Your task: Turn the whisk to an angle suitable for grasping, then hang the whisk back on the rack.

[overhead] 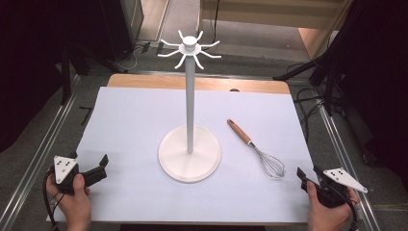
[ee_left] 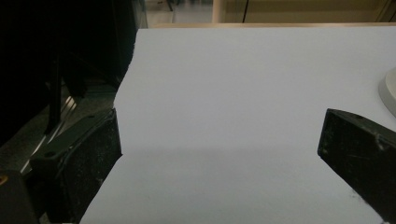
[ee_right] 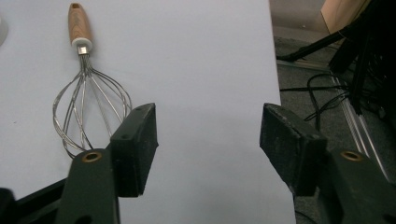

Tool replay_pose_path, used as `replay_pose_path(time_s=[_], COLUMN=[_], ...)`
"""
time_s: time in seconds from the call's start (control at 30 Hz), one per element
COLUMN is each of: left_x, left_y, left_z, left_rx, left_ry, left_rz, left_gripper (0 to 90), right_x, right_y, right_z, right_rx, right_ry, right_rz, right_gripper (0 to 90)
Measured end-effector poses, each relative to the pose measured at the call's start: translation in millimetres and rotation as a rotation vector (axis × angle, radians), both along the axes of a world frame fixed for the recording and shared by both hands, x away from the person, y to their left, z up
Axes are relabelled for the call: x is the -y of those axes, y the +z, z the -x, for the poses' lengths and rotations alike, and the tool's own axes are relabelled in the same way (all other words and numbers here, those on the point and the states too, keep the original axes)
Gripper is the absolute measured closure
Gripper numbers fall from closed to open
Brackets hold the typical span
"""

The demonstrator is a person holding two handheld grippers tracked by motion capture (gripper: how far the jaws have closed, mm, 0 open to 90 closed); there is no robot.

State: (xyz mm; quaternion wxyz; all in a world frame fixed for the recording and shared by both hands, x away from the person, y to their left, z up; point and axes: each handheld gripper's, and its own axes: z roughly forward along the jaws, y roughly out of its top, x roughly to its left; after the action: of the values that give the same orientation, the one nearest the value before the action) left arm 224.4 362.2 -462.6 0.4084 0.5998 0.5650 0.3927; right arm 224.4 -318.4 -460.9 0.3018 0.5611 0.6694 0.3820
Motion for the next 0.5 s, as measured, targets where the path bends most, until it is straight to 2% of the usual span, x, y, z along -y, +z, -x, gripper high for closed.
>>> replay_pose_path(time_s=[0.03,0.13,0.17,0.37,0.5], left_x=[0.1,0.5,0.7,1.4,3.7], left_y=[0.0,0.0,0.0,-0.2,-0.4], left_z=[0.1,-0.2,-0.1,0.5,0.0], left_rx=[0.001,-0.002,-0.004,0.005,-0.001], left_ry=[0.0,-0.001,0.0,0.004,0.008], left_rz=[-0.002,-0.008,-0.011,-0.016,-0.035], left_gripper=[0.1,0.1,0.1,0.1,0.1], right_x=[-0.4,0.1,1.0,-1.1,-2.4], right_y=[1.9,9.0,12.4,18.4,23.3], right_z=[-0.4,-4.1,-7.4,-20.7,-26.1], right_rx=[0.0,-0.012,-0.036,-0.084,-0.075], right_ry=[0.005,0.046,0.069,0.105,0.111], right_rz=[0.007,-0.017,-0.02,-0.027,-0.02], right_gripper=[35.1,35.3,39.2,44.5,44.8])
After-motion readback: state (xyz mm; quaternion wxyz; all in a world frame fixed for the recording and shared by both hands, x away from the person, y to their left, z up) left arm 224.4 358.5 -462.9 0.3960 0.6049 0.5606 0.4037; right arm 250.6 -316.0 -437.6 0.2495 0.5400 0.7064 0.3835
